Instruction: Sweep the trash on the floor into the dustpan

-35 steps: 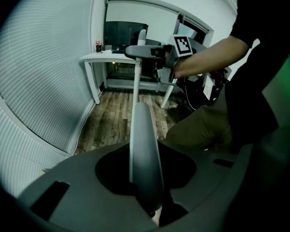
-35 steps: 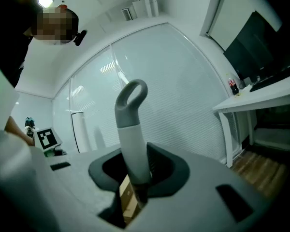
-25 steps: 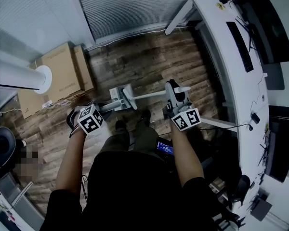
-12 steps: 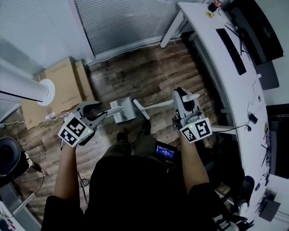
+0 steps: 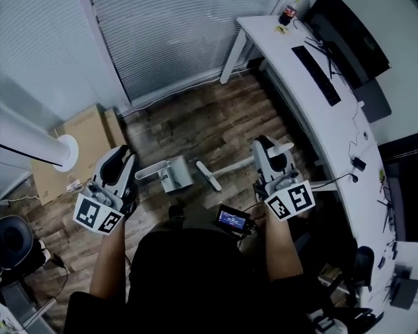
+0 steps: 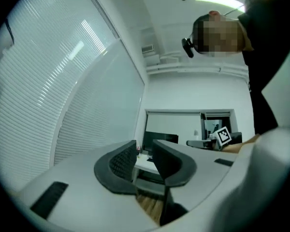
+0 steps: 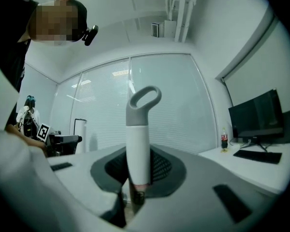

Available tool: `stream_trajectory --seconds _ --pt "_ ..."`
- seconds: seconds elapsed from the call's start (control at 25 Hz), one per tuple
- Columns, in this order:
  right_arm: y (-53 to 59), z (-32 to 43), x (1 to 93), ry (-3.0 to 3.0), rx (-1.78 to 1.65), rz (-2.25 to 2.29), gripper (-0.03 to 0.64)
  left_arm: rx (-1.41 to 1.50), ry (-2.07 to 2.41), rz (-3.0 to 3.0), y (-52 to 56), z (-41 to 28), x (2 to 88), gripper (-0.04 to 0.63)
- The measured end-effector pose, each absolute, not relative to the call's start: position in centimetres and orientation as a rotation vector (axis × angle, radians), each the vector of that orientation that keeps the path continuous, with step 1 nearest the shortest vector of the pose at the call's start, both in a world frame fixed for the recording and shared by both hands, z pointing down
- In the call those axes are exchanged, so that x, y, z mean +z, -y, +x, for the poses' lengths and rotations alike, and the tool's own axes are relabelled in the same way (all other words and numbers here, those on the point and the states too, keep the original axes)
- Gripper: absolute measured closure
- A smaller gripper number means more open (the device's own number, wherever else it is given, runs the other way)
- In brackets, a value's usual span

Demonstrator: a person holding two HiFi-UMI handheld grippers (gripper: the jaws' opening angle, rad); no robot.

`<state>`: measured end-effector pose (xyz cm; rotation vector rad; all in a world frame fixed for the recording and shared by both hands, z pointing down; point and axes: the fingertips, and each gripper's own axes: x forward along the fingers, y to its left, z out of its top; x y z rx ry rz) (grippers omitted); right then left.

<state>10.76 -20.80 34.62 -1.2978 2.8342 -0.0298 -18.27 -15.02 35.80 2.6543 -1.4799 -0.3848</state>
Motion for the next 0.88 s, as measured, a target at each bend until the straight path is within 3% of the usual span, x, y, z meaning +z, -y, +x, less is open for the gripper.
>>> stream_trajectory --seconds 0.16,0.28,0.88 --pt "17.6 12.3 34.3 -2.794 0.006 -1.330 0.566 -0.484 1.517 2.598 13.6 -18.0 35.9 0.520" --pt "15.5 13.7 35.0 -2.761 -0.009 -1.373 0.568 -0.479 1.462 2.593 12.3 -16.6 36.5 0.600" --pt "1.0 20.6 37.8 -2.778 -0.104 -1.389 0.567 -0.338 1.353 2.642 -1.9 -4.9 37.6 0.600"
